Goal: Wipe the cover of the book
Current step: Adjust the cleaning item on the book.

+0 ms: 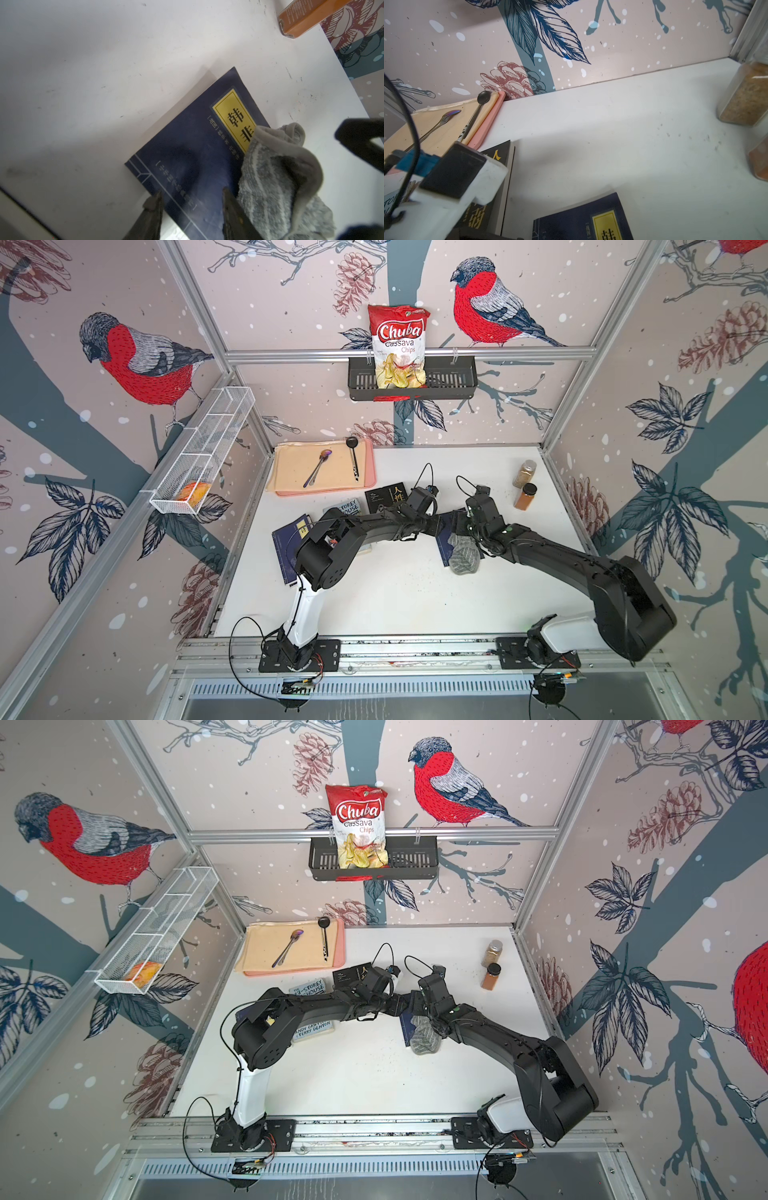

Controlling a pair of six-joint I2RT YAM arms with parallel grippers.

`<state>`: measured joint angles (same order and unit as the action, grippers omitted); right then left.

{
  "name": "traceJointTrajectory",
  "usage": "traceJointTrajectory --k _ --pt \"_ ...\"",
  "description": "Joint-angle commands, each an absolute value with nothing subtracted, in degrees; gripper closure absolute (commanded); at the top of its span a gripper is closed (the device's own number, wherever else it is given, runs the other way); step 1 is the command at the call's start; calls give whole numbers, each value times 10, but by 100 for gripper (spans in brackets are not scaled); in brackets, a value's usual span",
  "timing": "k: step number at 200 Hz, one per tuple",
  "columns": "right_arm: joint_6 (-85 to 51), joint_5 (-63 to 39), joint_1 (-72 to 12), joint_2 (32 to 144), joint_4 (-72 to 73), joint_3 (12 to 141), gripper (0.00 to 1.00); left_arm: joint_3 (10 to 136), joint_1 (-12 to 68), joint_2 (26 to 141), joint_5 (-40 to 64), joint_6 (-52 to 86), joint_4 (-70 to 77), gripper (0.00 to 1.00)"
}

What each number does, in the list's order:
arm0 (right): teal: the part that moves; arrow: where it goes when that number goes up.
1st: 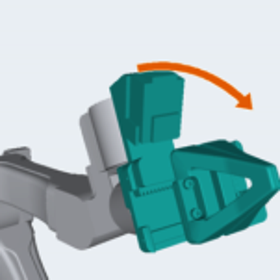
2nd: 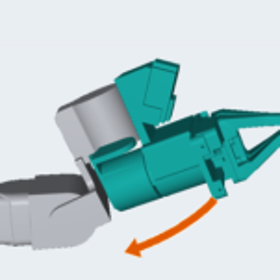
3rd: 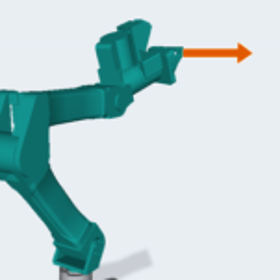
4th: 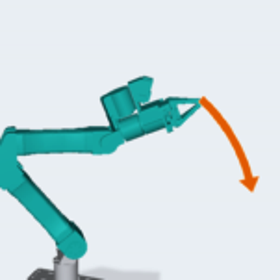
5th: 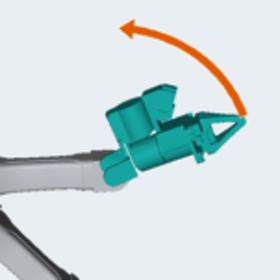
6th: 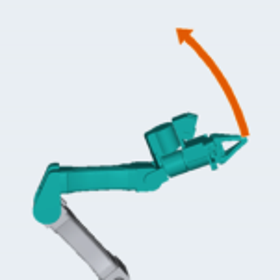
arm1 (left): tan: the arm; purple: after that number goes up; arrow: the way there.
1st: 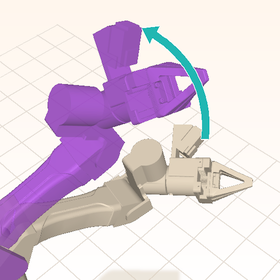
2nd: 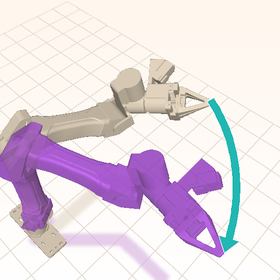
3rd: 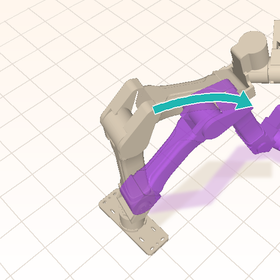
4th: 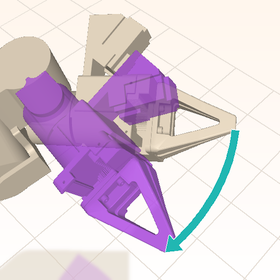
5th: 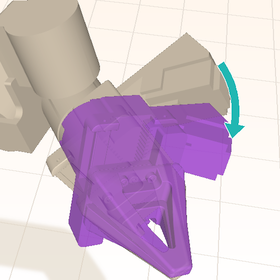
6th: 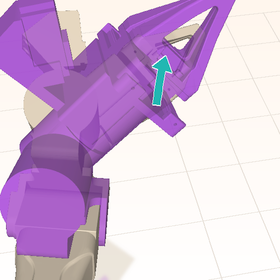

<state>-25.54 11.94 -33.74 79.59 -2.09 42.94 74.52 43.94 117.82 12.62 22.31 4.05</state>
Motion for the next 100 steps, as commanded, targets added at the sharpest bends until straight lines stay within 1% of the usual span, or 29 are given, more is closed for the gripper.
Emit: traceJointTrajectory --k 1,20,40,60,74,100 --pt "-247 151 -340 777 -81 415 31 740 440 1163 143 213 40 54" --pt "-258 148 -341 758 -79 379 37 729 442 1151 151 213 45 54" --pt "-269 112 -342 736 -62 337 43 716 445 1139 164 213 53 54" --pt "-274 88 -345 721 -35 306 47 708 446 1127 166 213 54 54" --pt "-272 82 -344 723 -21 301 54 704 446 1120 167 213 53 54" --pt "-262 67 -340 761 -13 318 68 700 447 1114 176 214 55 54"
